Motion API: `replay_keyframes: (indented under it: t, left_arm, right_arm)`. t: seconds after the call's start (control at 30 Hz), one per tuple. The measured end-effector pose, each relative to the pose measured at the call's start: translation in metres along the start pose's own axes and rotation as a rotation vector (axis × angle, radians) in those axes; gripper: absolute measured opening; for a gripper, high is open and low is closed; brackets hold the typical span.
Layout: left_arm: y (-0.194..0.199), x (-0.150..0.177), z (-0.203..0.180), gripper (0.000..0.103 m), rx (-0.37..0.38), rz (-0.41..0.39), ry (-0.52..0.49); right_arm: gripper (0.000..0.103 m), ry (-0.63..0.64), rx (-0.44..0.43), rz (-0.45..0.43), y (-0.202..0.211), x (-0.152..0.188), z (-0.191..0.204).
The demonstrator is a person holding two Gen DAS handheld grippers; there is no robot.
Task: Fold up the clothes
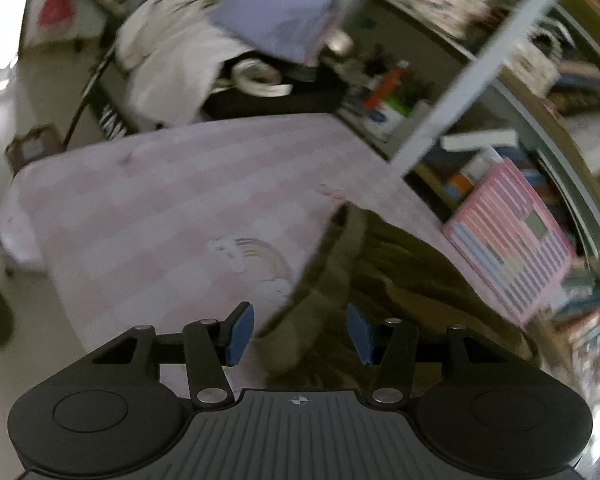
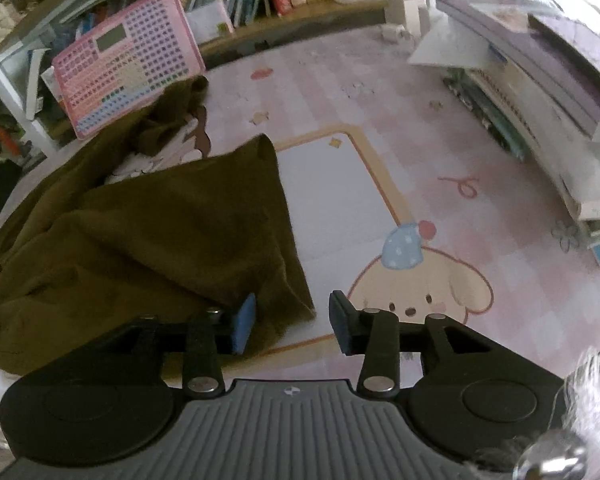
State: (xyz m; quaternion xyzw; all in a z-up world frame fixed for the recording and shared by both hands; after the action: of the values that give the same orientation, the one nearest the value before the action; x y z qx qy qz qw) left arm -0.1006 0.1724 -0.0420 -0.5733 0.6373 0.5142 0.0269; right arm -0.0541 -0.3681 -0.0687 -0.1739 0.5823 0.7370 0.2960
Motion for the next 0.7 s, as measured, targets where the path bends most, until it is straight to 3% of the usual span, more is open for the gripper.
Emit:
replay_keyframes:
  t: [0.2, 0.57, 0.7]
  left_arm:
    - [-0.003, 0.008, -0.039, 0.052, 0.046, 0.013, -0.209]
    - [-0.036, 0.049, -0.097, 0.052, 0.181, 0.184, -0.408]
    - [-0.039, 0.055, -0.109, 0.052, 0.231, 0.198, -0.517]
  right_arm:
    - [0.039, -0.008, 0.024, -0.044, 0.004, -0.003, 0.006]
    - [0.045, -0.018, 0.052, -0.059, -0.001, -0.002, 0.049]
    - [0.045, -0.004, 0.058, -0.063, -0.004, 0.0, 0.069]
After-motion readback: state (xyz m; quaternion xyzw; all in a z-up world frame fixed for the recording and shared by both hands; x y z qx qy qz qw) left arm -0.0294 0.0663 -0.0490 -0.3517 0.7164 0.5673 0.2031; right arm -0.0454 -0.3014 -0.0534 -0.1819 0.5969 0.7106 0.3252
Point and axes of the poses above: each gripper's, at about its wrist camera, not at the fingertips, and y roughly against the way its jaws point, z to its left, x to its underside, the point moved 4 cm from there along -y, roughly the way its jaws point, and after that the axes turned 2 degrees about -z, right-handed, at the moved point
